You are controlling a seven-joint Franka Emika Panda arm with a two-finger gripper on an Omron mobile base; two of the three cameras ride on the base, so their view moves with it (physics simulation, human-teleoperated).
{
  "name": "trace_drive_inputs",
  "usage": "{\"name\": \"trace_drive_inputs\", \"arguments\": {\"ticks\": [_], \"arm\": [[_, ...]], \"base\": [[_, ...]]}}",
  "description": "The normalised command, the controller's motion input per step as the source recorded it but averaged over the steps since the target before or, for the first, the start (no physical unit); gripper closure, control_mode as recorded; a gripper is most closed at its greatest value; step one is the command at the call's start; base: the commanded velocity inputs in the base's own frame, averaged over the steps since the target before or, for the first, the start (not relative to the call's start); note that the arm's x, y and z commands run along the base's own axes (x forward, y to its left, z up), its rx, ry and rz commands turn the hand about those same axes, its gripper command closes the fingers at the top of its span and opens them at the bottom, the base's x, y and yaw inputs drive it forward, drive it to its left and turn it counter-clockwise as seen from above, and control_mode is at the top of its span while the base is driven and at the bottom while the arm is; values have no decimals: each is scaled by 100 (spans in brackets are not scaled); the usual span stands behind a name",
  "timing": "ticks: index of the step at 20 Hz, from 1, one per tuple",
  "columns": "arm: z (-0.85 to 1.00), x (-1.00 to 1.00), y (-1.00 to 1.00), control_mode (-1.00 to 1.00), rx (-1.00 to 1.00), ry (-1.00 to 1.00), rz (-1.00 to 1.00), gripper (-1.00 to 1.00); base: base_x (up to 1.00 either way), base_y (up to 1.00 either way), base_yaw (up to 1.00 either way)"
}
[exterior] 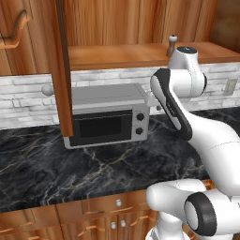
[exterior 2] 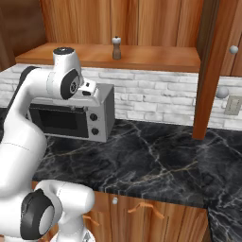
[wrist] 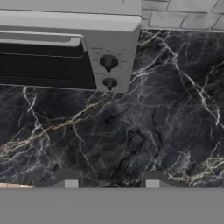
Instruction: Retrieve the shaker from the cabinet and place it next the steak on a plate on the dining table.
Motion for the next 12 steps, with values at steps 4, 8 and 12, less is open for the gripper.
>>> {"name": "trace_drive_inputs", "arguments": {"ticks": [4, 8, 12], "arm": [[0, -5, -3, -100, 0, 0, 0, -100], [0, -9, -23, -100, 0, 0, -5, -100], [4, -24, -9, -100, 0, -4, 0, -100]], "base": [[0, 0, 0], [0, 0, 0], [0, 0, 0]]}}
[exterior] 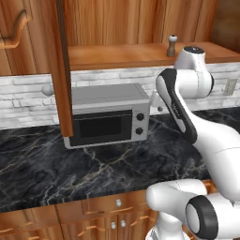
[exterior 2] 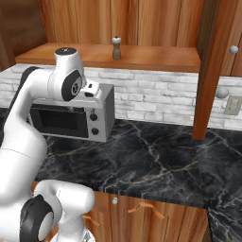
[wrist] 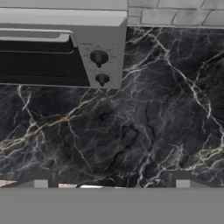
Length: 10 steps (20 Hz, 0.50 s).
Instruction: Retrieve the shaker from the cabinet and place it next the steak on a plate on the dining table.
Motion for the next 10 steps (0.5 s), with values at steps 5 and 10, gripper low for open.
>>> {"name": "trace_drive_inputs", "arguments": {"ticks": [5, 10], "arm": [[27, -43, -23, -100, -3, -16, 0, -100], [43, -30, -40, -100, 0, -18, 0, -100]], "base": [[0, 0, 0], [0, 0, 0]]}}
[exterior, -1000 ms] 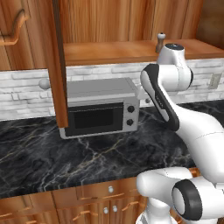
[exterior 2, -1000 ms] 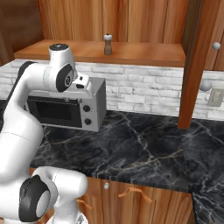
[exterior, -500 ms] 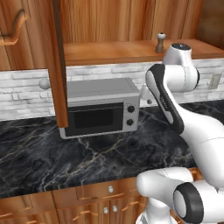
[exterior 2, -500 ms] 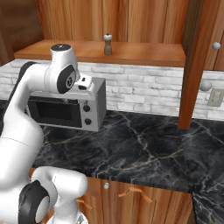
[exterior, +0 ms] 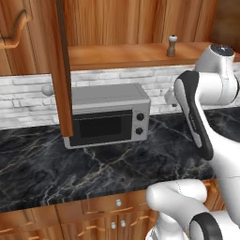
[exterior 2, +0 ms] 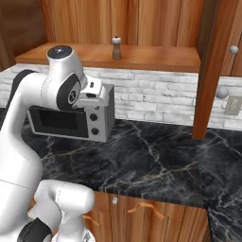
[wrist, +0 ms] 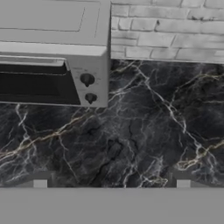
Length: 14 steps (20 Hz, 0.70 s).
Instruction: Retrieve the shaker from the cabinet and place it next the steak on a plate on the dining table.
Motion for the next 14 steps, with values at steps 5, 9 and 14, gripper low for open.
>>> {"name": "trace_drive_inputs", "arguments": {"ticks": [5, 9, 14], "arm": [[44, -20, -44, -100, 0, -20, 0, -100], [35, -6, -33, -100, 0, -11, -1, -100], [45, 0, -19, -100, 0, -12, -5, -100]], "base": [[0, 0, 0], [0, 0, 0], [0, 0, 0]]}}
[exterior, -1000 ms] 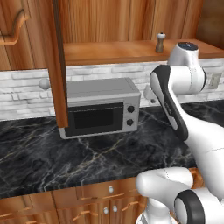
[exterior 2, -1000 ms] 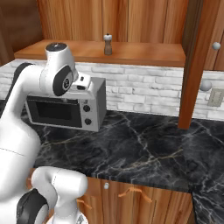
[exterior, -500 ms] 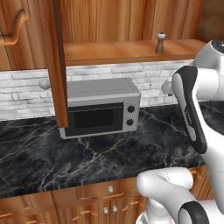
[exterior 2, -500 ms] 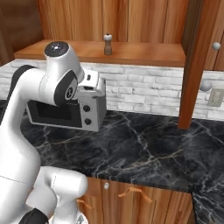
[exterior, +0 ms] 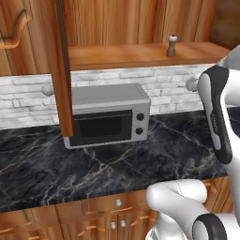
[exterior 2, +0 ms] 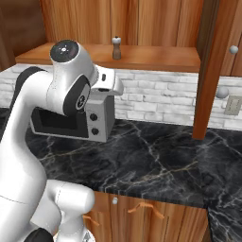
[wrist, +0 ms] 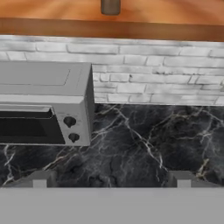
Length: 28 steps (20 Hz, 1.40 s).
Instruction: Retrieve the shaker from the cabinet and place it next the steak on a plate on the dining table.
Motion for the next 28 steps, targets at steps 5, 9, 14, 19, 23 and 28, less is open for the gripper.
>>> {"name": "trace_drive_inputs", "arguments": {"ticks": [5, 9, 14, 19, 23, 28], "arm": [[46, 1, -5, -100, 0, -14, -1, -100], [36, 15, 0, -100, 0, -13, -1, -100], [26, 25, 0, -100, 0, -8, 0, -100], [18, 47, 0, -100, 0, 0, 0, -100], [17, 50, 0, -100, 0, 0, 0, -100], [12, 50, 0, -100, 0, 0, 0, -100]], "base": [[0, 0, 0], [0, 0, 0], [0, 0, 0], [0, 0, 0], [0, 0, 0], [0, 0, 0]]}}
